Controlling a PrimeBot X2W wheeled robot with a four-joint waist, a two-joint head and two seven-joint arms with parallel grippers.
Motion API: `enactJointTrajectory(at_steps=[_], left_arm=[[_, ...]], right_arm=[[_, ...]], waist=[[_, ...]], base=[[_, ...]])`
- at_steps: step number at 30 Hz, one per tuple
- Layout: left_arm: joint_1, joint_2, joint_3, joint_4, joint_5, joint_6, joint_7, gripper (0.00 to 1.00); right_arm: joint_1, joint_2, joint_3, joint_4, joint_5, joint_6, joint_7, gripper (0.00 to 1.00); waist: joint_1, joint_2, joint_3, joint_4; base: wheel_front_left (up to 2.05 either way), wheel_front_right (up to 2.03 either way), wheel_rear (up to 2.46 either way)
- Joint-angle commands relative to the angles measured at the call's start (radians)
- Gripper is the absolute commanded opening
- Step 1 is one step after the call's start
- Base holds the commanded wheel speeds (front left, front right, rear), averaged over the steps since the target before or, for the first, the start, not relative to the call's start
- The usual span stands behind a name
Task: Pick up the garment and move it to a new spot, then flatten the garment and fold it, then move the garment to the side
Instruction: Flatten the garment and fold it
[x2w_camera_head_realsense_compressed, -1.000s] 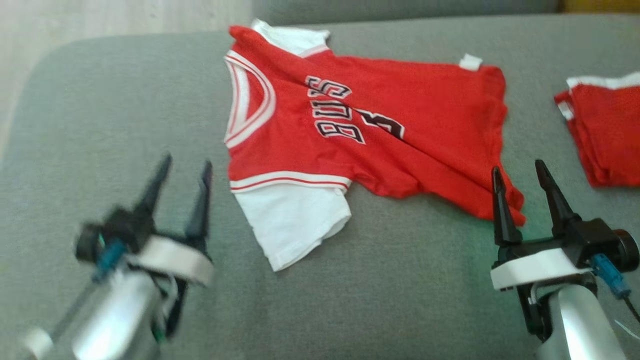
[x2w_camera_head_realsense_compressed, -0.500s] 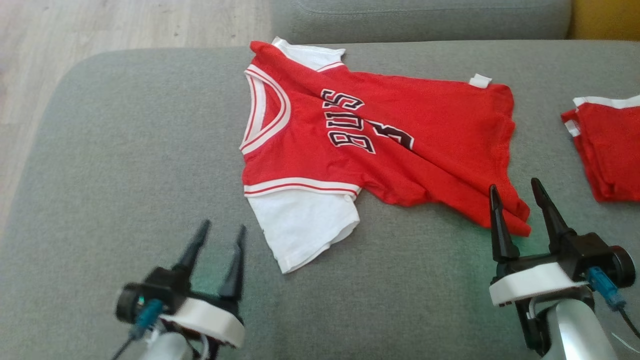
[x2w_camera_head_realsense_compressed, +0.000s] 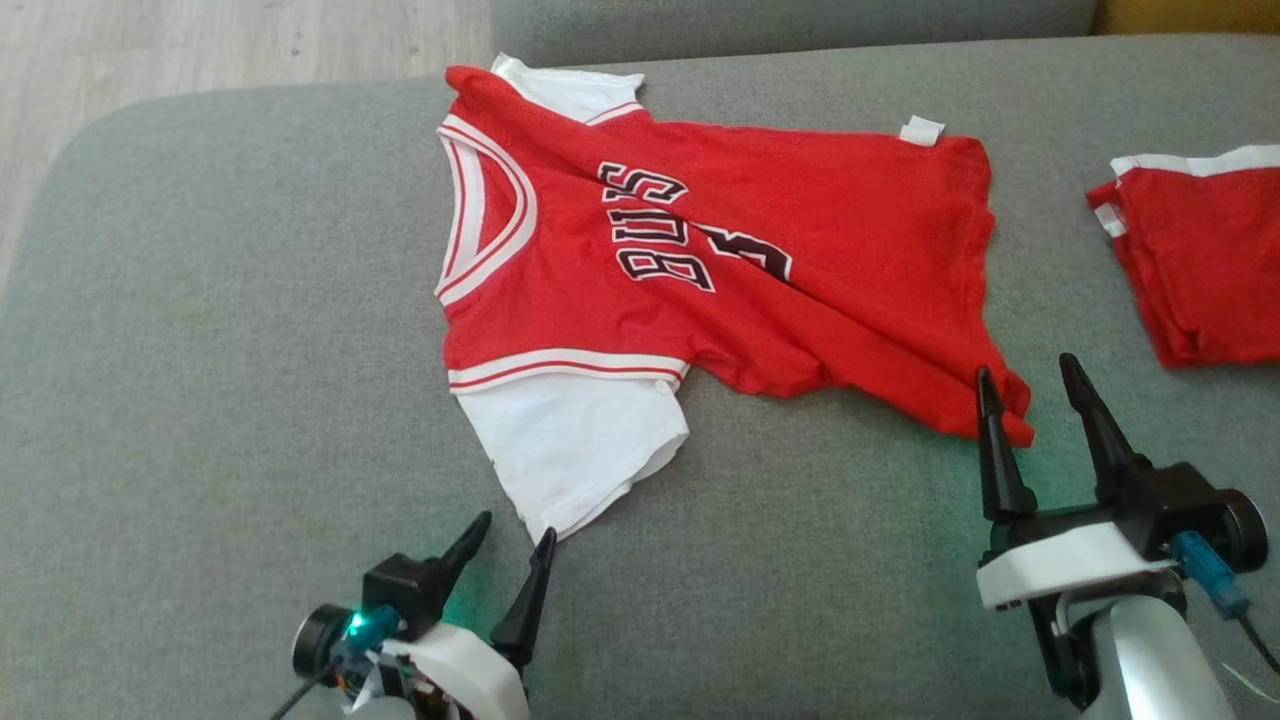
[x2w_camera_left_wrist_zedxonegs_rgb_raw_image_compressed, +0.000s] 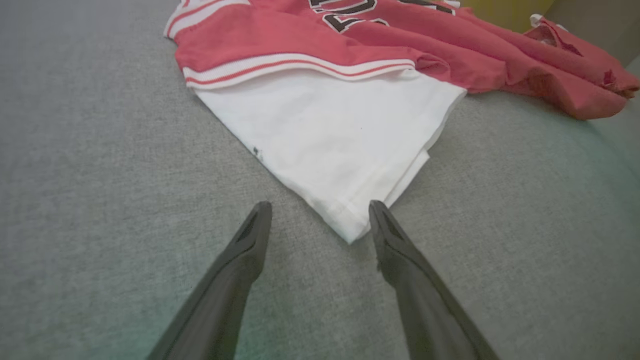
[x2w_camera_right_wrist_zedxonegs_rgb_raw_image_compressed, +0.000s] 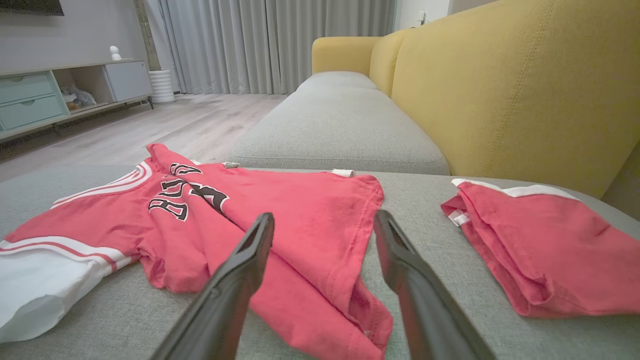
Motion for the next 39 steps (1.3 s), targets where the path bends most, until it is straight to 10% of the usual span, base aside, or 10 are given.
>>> enactJointTrajectory(at_steps=[1,10,11,13,30,39], left_arm=[[-0.056,-0.001,0.036,-0.012,-0.018,0.001,0.001,1.00],[-0.083,-0.009,0.035,0.034,-0.046,-0.015,0.039,1.00],[-0.084,-0.009,0.030,0.039,-0.048,-0.020,0.050,0.89],[-0.086,-0.009,0.022,0.047,-0.053,-0.028,0.069,0.00],[-0.097,0.006,0.235,-0.194,0.036,0.111,-0.136,0.00],[-0.006,-0.070,0.416,-0.398,0.164,0.064,-0.136,0.00]], right_arm=[[-0.031,-0.005,0.024,-0.028,0.008,-0.001,-0.006,1.00],[-0.039,-0.005,0.022,-0.032,0.016,-0.001,-0.006,1.00],[-0.039,-0.005,0.022,-0.032,0.017,-0.001,-0.006,1.00],[-0.040,-0.005,0.021,-0.031,0.019,-0.001,-0.006,1.00],[-0.020,-0.005,-0.048,0.097,-0.025,-0.001,0.045,1.00],[-0.026,-0.005,-0.049,0.159,-0.039,-0.001,0.087,1.00]], waist=[[0.0000,-0.0001,0.008,-0.007],[0.0000,-0.0001,0.027,-0.032],[0.0000,-0.0001,0.028,-0.035],[0.0000,-0.0001,0.028,-0.039],[0.0000,-0.0001,-0.018,-0.021],[0.0000,-0.0001,-0.025,0.005]], base=[[0.00,0.00,0.00],[0.00,0.00,0.00],[0.00,0.00,0.00],[0.00,0.00,0.00],[0.00,0.00,0.00],[0.00,0.00,0.00]])
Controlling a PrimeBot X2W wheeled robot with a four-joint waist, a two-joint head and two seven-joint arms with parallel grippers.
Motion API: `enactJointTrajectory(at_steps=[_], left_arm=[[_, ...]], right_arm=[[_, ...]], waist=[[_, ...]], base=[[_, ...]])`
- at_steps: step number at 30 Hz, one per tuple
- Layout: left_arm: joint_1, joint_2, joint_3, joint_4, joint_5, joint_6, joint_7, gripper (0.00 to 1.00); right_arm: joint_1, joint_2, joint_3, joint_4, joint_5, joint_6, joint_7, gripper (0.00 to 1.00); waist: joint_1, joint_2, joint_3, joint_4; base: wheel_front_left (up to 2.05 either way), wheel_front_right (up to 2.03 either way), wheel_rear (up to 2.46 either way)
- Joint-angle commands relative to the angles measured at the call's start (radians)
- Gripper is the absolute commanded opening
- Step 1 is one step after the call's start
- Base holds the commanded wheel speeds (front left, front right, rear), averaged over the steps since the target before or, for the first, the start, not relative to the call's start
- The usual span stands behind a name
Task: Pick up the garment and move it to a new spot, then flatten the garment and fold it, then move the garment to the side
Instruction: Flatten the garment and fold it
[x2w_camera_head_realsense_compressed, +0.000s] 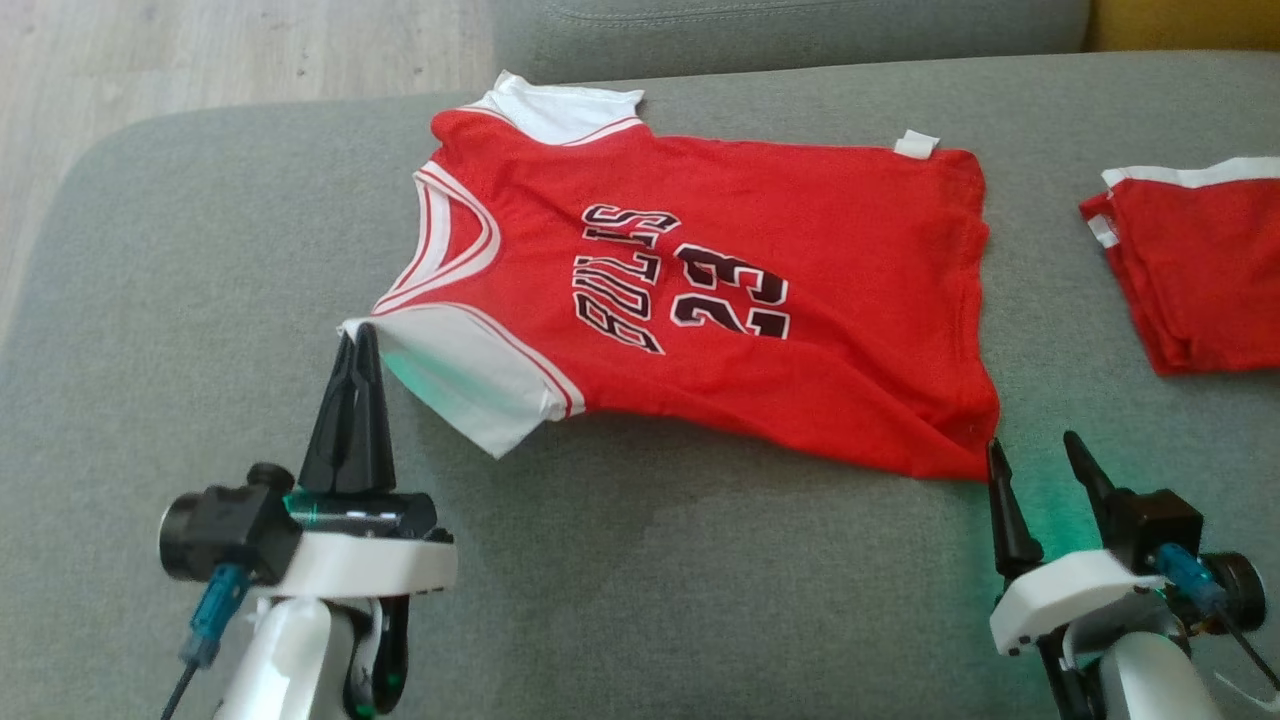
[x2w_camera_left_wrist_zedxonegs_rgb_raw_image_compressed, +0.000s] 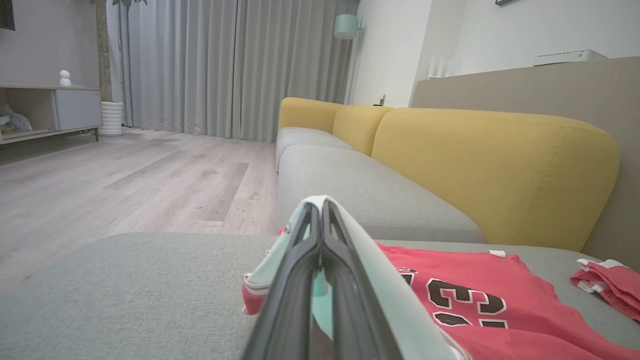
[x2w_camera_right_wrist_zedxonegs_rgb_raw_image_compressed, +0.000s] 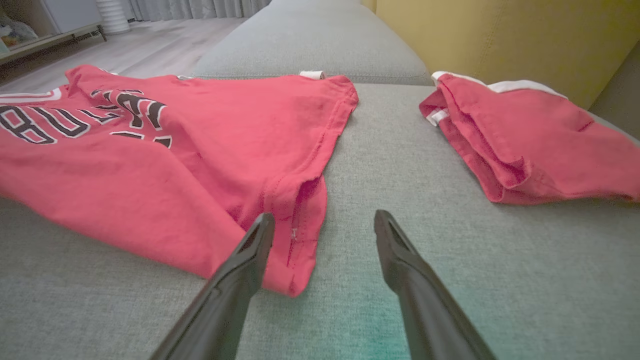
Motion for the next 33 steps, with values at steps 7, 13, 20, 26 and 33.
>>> enactJointTrajectory(at_steps=[7,13,20,26,33], left_arm=[[-0.003,-0.041,0.097,-0.046,0.066,-0.058,-0.009,0.00],[0.005,-0.059,0.122,-0.044,0.091,-0.086,-0.009,0.00],[0.002,-0.074,0.135,-0.032,0.109,-0.112,-0.009,0.00],[0.000,-0.079,0.134,-0.015,0.118,-0.127,-0.009,0.00],[0.007,-0.081,0.144,0.012,0.119,-0.134,-0.009,0.00]], right_arm=[[-0.044,-0.005,0.017,0.027,0.010,-0.001,0.024,1.00],[-0.063,-0.005,0.018,0.074,0.040,-0.001,0.036,1.00],[-0.093,-0.005,0.053,0.145,0.072,-0.001,0.066,1.00],[-0.106,-0.005,0.105,0.207,0.094,-0.001,0.116,0.79],[-0.109,-0.005,0.118,0.178,0.128,-0.001,0.065,0.00]], waist=[[0.0000,0.0000,-0.001,0.029],[0.0000,0.0000,0.003,0.051],[0.0000,0.0000,0.014,0.082],[0.0000,0.0000,0.016,0.090],[0.0000,0.0000,-0.015,0.076]], base=[[0.00,0.00,0.00],[0.00,0.00,0.00],[0.00,0.00,0.00],[0.00,0.00,0.00],[0.00,0.00,0.00]])
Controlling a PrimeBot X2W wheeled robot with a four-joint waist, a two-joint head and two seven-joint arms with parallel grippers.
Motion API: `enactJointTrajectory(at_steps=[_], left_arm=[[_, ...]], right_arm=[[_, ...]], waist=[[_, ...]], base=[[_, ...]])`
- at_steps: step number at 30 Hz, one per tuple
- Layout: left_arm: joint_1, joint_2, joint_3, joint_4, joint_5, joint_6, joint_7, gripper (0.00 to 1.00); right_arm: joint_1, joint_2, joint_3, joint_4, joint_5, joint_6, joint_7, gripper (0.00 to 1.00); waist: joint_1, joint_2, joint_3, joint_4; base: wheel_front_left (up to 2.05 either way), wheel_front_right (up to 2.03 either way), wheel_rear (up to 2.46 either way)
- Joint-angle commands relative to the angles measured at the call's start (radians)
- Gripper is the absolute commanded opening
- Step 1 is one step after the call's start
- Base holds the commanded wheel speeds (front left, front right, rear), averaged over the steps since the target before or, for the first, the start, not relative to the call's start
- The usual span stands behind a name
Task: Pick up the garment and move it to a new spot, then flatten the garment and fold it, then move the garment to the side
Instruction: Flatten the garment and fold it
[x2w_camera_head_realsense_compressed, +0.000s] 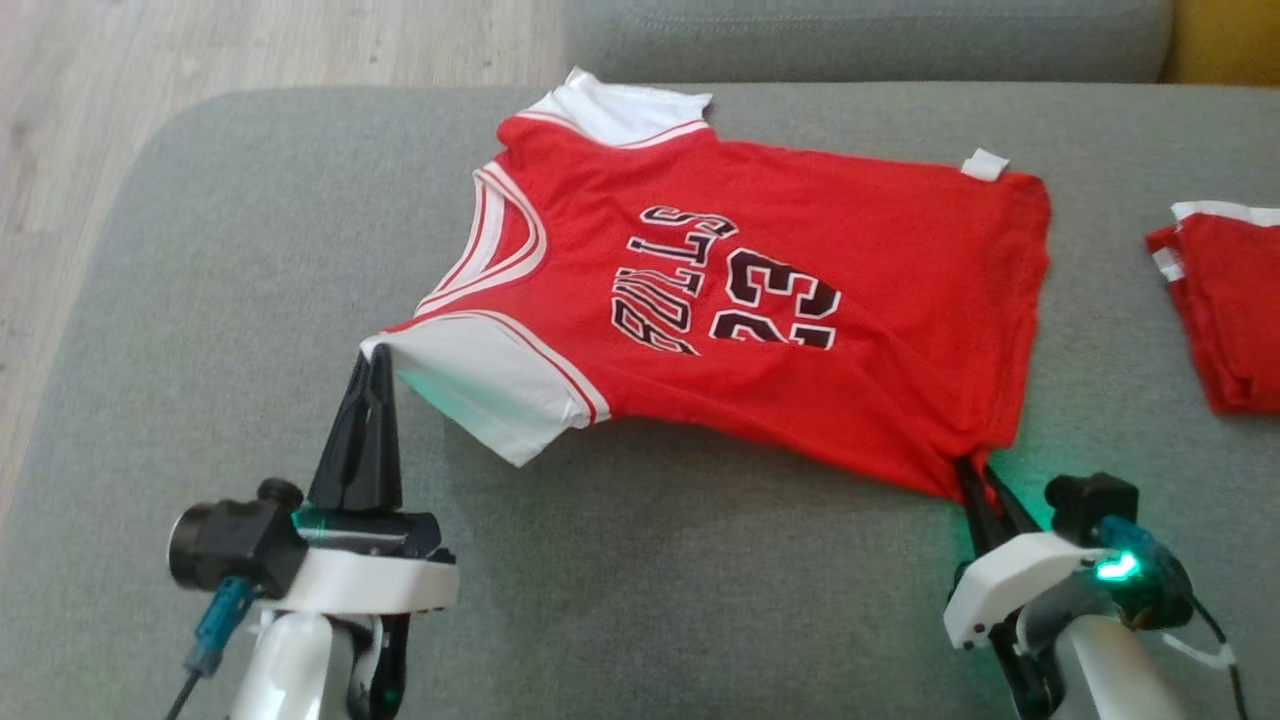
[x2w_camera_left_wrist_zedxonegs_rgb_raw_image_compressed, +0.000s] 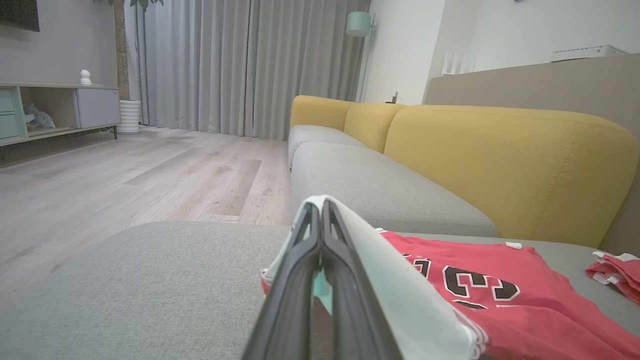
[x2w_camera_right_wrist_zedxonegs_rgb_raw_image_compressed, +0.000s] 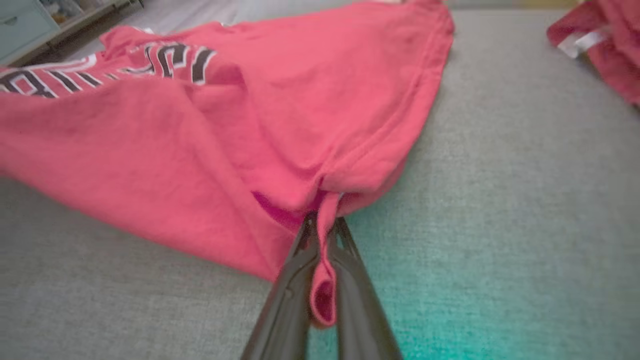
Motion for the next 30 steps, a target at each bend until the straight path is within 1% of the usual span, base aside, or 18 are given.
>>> enactJointTrajectory(at_steps=[1,4,6,10,14,19,23,24,27,30], left_arm=[[-0.018,0.001,0.047,-0.021,0.009,-0.004,-0.009,0.00],[-0.021,0.000,0.059,-0.021,-0.007,-0.009,-0.009,0.00],[-0.028,0.000,0.071,-0.026,-0.053,-0.013,-0.009,0.00],[-0.070,0.000,0.084,-0.036,-0.068,-0.022,-0.009,0.00],[-0.142,0.002,0.101,-0.056,-0.091,-0.031,-0.010,0.00],[-0.260,0.005,0.139,-0.128,-0.165,-0.036,-0.002,0.00],[-0.338,0.008,0.175,-0.234,-0.229,-0.032,0.036,0.00],[-0.338,0.008,0.175,-0.234,-0.229,-0.032,0.036,0.00],[-0.371,0.008,0.207,-0.321,-0.286,-0.017,0.086,0.00],[-0.395,0.021,0.228,-0.384,-0.328,-0.001,0.151,0.00]], right_arm=[[-0.007,-0.004,0.019,-0.044,0.012,-0.001,-0.032,0.00],[-0.012,-0.004,0.030,-0.105,0.055,-0.001,-0.069,0.00],[-0.021,-0.004,0.033,-0.154,0.093,-0.001,-0.080,0.00],[-0.055,-0.004,0.026,-0.275,0.098,-0.001,-0.082,0.00],[-0.106,-0.009,0.034,-0.399,0.067,-0.001,-0.038,0.00],[-0.184,-0.065,0.059,-0.551,0.089,-0.001,0.019,0.00],[-0.228,-0.109,0.065,-0.667,0.128,-0.001,0.063,0.00],[-0.228,-0.109,0.065,-0.667,0.128,-0.001,0.063,0.00],[-0.241,-0.126,0.059,-0.740,0.148,-0.001,0.114,0.00],[-0.247,-0.127,0.043,-0.793,0.169,-0.001,0.172,0.00]], waist=[[0.0000,0.0000,-0.018,-0.010],[0.0000,0.0000,-0.040,-0.022],[0.0000,0.0000,-0.056,-0.029],[0.0000,0.0000,-0.094,-0.041],[0.0000,0.0000,-0.133,-0.054],[0.0000,0.0000,-0.158,-0.063],[0.0000,0.0000,-0.165,-0.068],[0.0000,0.0000,-0.165,-0.068],[0.0000,0.0000,-0.162,-0.074],[0.0000,0.0000,-0.143,-0.077]], base=[[0.00,0.00,0.00],[0.00,0.00,0.00],[0.00,0.00,0.00],[0.00,0.00,0.00],[0.00,0.00,0.00],[0.00,0.00,0.00],[0.00,0.00,0.00],[0.00,0.00,0.00],[0.00,0.00,0.00],[0.00,0.00,0.00]])
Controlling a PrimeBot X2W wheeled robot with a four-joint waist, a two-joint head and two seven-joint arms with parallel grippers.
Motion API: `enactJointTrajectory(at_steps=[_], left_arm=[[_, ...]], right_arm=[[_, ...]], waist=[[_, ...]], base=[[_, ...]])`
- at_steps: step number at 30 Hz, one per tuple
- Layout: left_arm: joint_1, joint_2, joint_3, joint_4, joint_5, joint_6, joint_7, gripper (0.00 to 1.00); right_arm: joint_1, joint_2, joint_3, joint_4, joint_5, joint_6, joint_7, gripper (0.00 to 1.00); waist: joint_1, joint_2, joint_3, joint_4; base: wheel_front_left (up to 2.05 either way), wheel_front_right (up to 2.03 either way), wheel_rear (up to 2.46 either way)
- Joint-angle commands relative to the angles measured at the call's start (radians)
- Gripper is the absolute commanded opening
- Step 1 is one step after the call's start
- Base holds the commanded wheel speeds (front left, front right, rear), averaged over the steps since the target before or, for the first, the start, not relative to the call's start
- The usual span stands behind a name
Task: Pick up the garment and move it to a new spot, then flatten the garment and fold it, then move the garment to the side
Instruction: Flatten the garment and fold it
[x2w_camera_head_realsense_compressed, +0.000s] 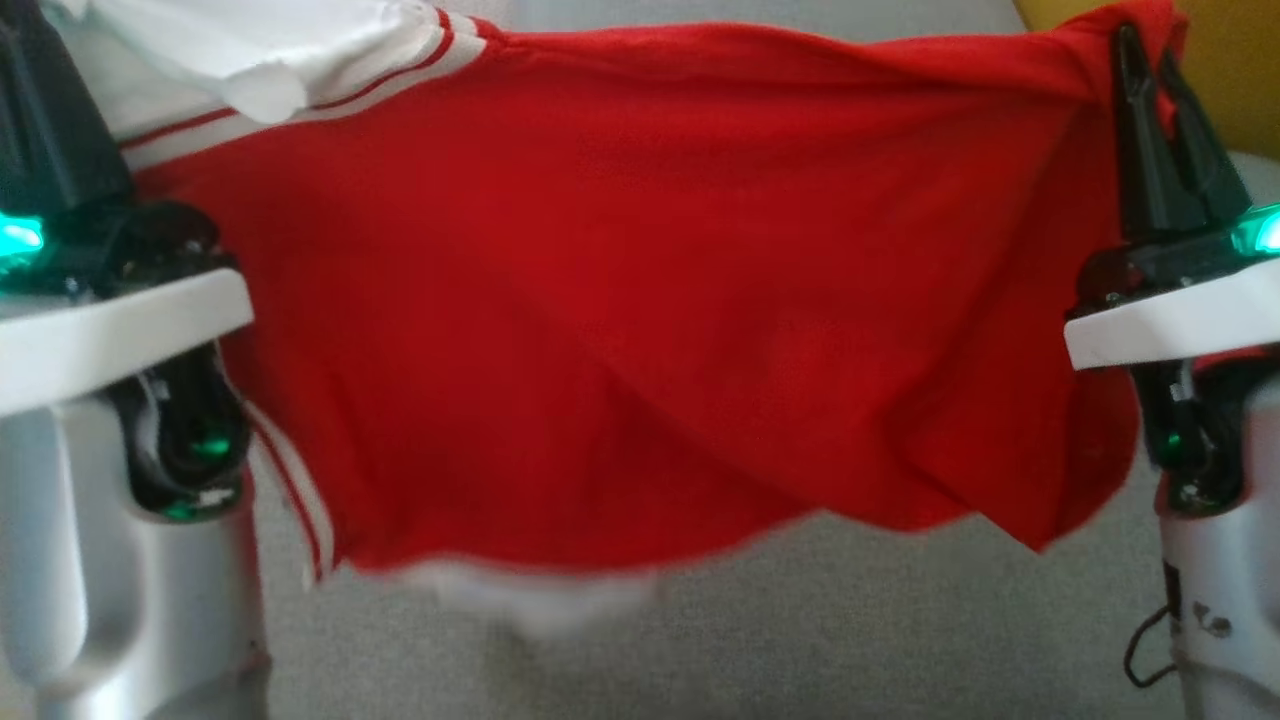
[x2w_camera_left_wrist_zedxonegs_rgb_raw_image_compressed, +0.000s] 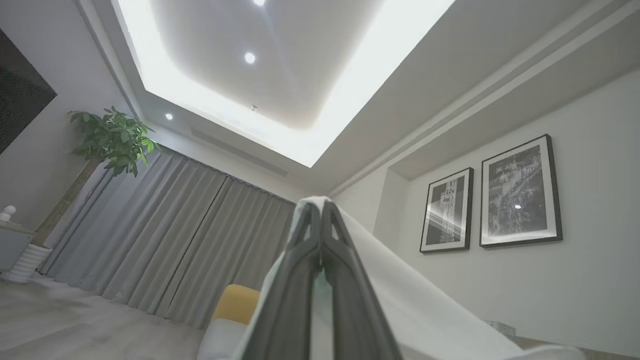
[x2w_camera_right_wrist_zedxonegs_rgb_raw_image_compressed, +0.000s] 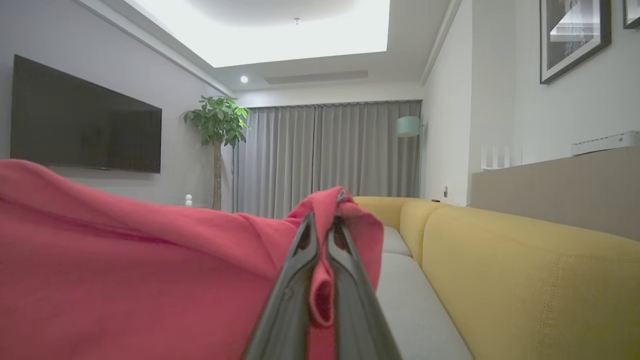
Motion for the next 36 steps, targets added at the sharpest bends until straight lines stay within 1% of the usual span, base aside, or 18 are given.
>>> enactJointTrajectory(at_steps=[1,3,5,8,9,10,11,12,14,17,20,23,25,27,28,30,33,36], left_arm=[[-0.065,0.035,0.037,-0.036,0.004,0.003,0.020,0.00],[-0.093,0.060,0.040,-0.031,0.009,0.012,0.060,0.00],[-0.136,0.071,0.042,0.002,-0.006,0.018,0.096,0.00],[-0.239,0.100,0.044,0.104,-0.027,0.016,0.139,0.00],[-0.281,0.114,0.043,0.153,-0.025,0.013,0.147,0.00],[-0.325,0.132,0.041,0.206,-0.015,0.011,0.150,0.00],[-0.373,0.145,0.038,0.264,-0.010,0.009,0.155,0.00],[-0.425,0.153,0.035,0.322,-0.011,0.006,0.156,0.00],[-0.537,0.186,0.024,0.430,0.018,0.000,0.140,0.00],[-0.702,0.219,0.014,0.584,0.056,-0.005,0.077,0.00],[-0.834,0.226,0.007,0.725,0.070,-0.012,0.001,0.00],[-0.897,0.220,-0.030,0.834,0.088,-0.028,-0.068,0.00],[-0.896,0.208,-0.064,0.893,0.091,-0.038,-0.096,0.00],[-0.872,0.203,-0.104,0.938,0.096,-0.044,-0.116,0.00],[-0.823,0.200,-0.145,0.972,0.101,-0.046,-0.132,0.00],[-0.751,0.202,-0.207,0.983,0.102,-0.047,-0.144,0.00],[-0.613,0.223,-0.304,0.976,0.096,-0.048,-0.154,0.00],[-0.464,0.254,-0.385,0.965,0.079,-0.048,-0.158,0.00]], right_arm=[[-0.059,-0.008,0.011,-0.041,0.006,-0.001,0.018,0.00],[-0.076,-0.020,0.018,-0.051,0.002,-0.001,0.054,0.00],[-0.114,-0.025,0.027,-0.040,0.013,-0.001,0.078,0.00],[-0.217,-0.036,0.036,0.030,0.039,-0.001,0.102,0.00],[-0.266,-0.056,0.051,0.071,0.026,-0.001,0.101,0.00],[-0.320,-0.088,0.080,0.118,-0.009,-0.001,0.092,0.00],[-0.374,-0.096,0.100,0.175,-0.019,-0.001,0.079,0.00],[-0.433,-0.094,0.111,0.240,-0.017,-0.001,0.067,0.00],[-0.566,-0.095,0.138,0.369,-0.032,-0.001,0.032,0.00],[-0.755,-0.079,0.140,0.569,-0.063,-0.001,-0.038,0.00],[-0.890,-0.063,0.122,0.747,-0.112,-0.001,-0.116,0.00],[-0.945,-0.045,0.092,0.888,-0.146,-0.001,-0.190,0.00],[-0.943,-0.033,0.078,0.972,-0.152,-0.001,-0.224,0.00],[-0.917,-0.026,0.090,1.049,-0.156,-0.001,-0.239,0.00],[-0.878,-0.019,0.116,1.122,-0.144,-0.001,-0.240,0.00],[-0.830,-0.015,0.153,1.189,-0.125,-0.001,-0.226,0.00],[-0.753,-0.017,0.217,1.267,-0.088,-0.001,-0.184,0.00],[-0.678,-0.028,0.285,1.314,-0.045,-0.001,-0.134,0.00]], waist=[[0.0001,-0.0001,0.016,-0.002],[0.0001,-0.0001,0.049,-0.004],[0.0001,-0.0001,0.094,-0.006],[0.0001,-0.0001,0.179,-0.010],[0.0001,-0.0001,0.205,-0.013],[0.0001,-0.0001,0.230,-0.017],[0.0001,-0.0001,0.253,-0.022],[0.0001,-0.0001,0.274,-0.025],[0.0001,-0.0001,0.317,-0.030],[0.0001,-0.0001,0.359,-0.027],[0.0001,-0.0001,0.383,-0.016],[0.0001,-0.0001,0.389,0.001],[0.0001,-0.0001,0.384,0.012],[0.0001,-0.0001,0.377,0.023],[0.0001,-0.0001,0.364,0.033],[0.0001,-0.0001,0.345,0.041],[0.0001,-0.0001,0.314,0.051],[0.0001,-0.0001,0.273,0.057]], base=[[0.00,0.00,0.00],[0.00,0.00,0.00],[0.00,0.00,0.00],[0.00,0.00,0.00],[0.00,0.00,0.00],[0.00,0.00,0.00],[0.00,0.00,0.00],[0.00,0.00,0.00],[0.00,0.00,0.00],[0.00,0.00,0.00],[0.00,0.00,0.00],[0.00,0.00,0.00],[0.00,0.00,0.00],[0.00,0.00,0.00],[0.00,0.00,0.00],[0.00,0.00,0.00],[0.00,0.00,0.00],[0.00,0.00,0.00]])
